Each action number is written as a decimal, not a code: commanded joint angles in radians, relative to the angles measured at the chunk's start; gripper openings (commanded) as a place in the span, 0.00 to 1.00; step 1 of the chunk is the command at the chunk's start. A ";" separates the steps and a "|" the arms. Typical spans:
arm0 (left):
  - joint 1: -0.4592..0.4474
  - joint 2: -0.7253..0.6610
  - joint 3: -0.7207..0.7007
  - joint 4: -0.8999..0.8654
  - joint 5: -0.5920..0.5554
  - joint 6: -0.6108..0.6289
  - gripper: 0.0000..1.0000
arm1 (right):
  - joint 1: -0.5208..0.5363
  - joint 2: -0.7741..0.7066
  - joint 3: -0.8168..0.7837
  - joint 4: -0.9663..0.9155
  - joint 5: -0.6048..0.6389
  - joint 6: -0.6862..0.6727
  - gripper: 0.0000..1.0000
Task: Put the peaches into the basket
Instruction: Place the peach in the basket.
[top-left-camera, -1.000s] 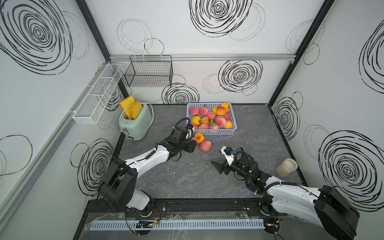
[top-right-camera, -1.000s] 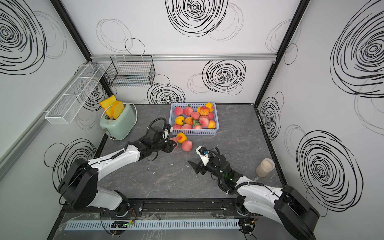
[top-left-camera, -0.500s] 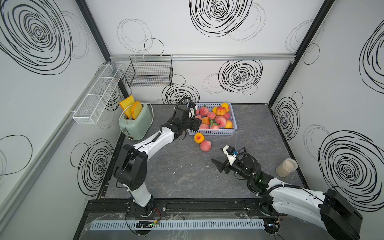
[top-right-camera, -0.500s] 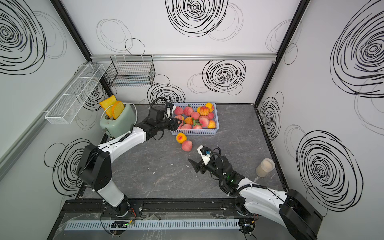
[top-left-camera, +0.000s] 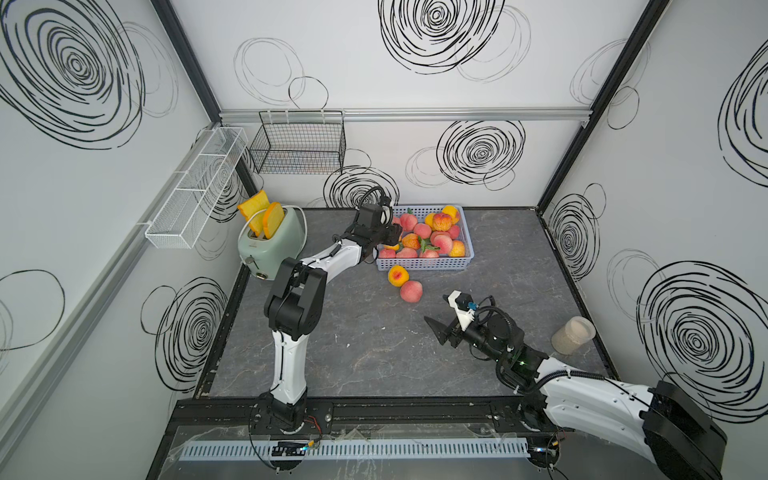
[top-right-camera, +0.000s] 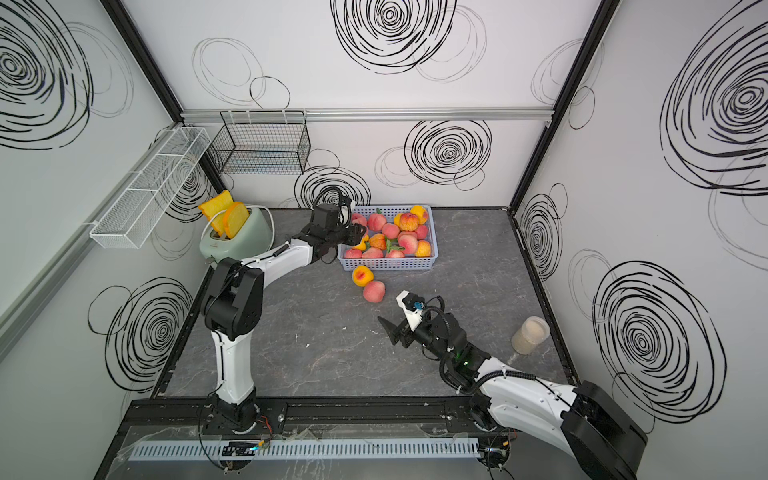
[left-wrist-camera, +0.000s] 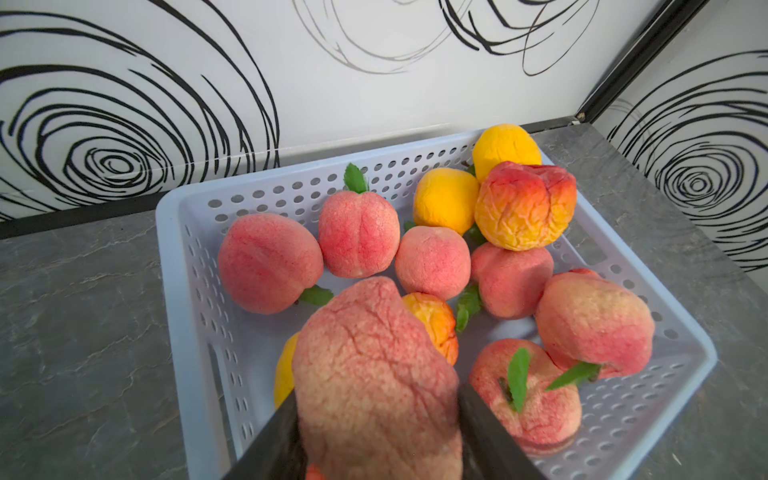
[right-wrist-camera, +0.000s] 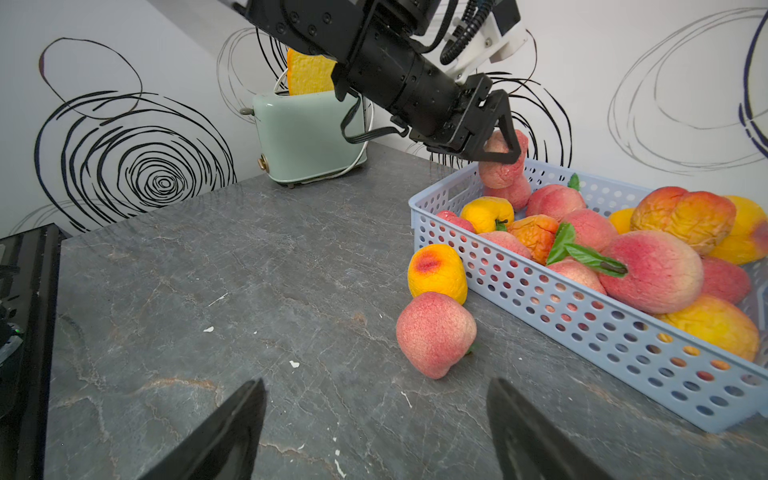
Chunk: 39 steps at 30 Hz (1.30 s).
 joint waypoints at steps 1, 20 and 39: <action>0.011 0.055 0.067 0.097 0.034 0.038 0.55 | 0.010 0.004 -0.011 0.048 0.006 -0.002 0.86; 0.023 0.351 0.418 0.017 0.029 0.032 0.56 | 0.013 0.036 -0.005 0.057 0.012 -0.003 0.86; 0.014 0.324 0.308 0.071 -0.003 0.032 0.66 | 0.015 0.046 0.001 0.051 0.018 -0.003 0.88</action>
